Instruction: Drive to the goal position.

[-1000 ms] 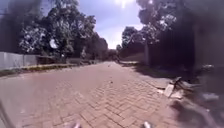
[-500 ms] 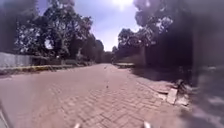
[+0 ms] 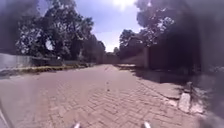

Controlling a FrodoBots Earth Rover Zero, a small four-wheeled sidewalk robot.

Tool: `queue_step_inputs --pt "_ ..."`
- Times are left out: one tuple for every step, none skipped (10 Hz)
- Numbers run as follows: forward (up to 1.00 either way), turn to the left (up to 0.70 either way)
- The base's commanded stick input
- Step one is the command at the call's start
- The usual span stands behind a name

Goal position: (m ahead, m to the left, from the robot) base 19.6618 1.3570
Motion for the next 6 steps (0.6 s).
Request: queue_step_inputs --pt "0.70 0.00" --pt "0.70 0.00" --pt "0.70 0.00" --pt "0.70 0.00" --pt "0.70 0.00" --pt "0.70 0.00"
